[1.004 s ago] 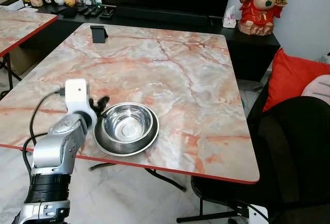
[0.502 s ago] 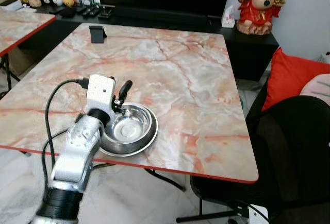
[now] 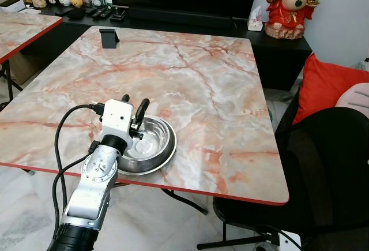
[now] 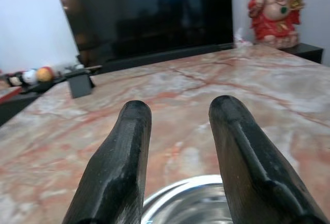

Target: Setting the table

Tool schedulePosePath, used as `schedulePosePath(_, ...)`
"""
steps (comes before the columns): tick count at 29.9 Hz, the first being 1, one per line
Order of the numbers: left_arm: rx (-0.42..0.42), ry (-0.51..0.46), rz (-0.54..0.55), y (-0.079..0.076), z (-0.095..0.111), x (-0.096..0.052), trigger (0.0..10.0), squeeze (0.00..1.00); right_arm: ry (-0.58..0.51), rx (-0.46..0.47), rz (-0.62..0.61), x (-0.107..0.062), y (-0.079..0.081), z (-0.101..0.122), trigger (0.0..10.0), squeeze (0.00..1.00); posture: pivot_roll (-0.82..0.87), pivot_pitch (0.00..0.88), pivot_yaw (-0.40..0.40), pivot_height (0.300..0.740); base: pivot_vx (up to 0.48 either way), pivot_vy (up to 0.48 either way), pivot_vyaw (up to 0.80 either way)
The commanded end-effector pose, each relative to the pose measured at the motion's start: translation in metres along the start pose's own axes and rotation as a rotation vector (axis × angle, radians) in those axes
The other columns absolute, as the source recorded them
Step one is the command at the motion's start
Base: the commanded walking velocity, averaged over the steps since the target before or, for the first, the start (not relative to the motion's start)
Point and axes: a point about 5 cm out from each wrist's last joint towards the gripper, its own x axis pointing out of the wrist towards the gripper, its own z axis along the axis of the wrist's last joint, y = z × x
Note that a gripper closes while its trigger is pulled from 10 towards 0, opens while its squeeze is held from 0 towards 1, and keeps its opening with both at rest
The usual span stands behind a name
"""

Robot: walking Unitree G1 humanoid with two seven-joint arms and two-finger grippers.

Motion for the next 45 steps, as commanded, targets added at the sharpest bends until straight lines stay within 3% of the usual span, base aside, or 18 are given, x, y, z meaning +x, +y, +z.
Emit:
schedulePosePath(1,0.02,-0.014,0.027,0.006,0.002,-0.002,10.0,0.0,-0.003,0.019,-0.013,-0.001,-0.003,-0.002,10.0,0.0,0.11,0.0,-0.045,0.74,0.0,0.0,0.0)
schedulePosePath(8,0.024,0.009,0.135,0.026,-0.001,-0.012,10.0,0.0,-0.008,0.02,-0.015,0.0,-0.003,0.0,10.0,0.0,0.11,0.0,-0.05,0.74,0.0,0.0,0.0)
schedulePosePath(17,-0.007,0.03,0.146,0.017,-0.005,-0.015,10.0,0.0,-0.015,0.02,-0.018,0.0,-0.004,0.003,10.0,0.0,0.11,0.0,-0.053,0.74,0.0,0.0,0.0)
schedulePosePath(25,-0.029,0.033,0.161,0.018,-0.004,-0.01,10.0,0.0,-0.015,0.018,-0.018,0.0,-0.004,0.004,10.0,0.0,0.11,0.0,-0.054,0.74,0.0,0.0,0.0)
schedulePosePath(45,-0.03,0.028,0.175,0.021,0.0,-0.005,10.0,0.0,-0.018,0.023,-0.017,0.0,-0.003,0.004,10.0,0.0,0.12,0.0,-0.051,0.74,0.0,0.471,0.0)
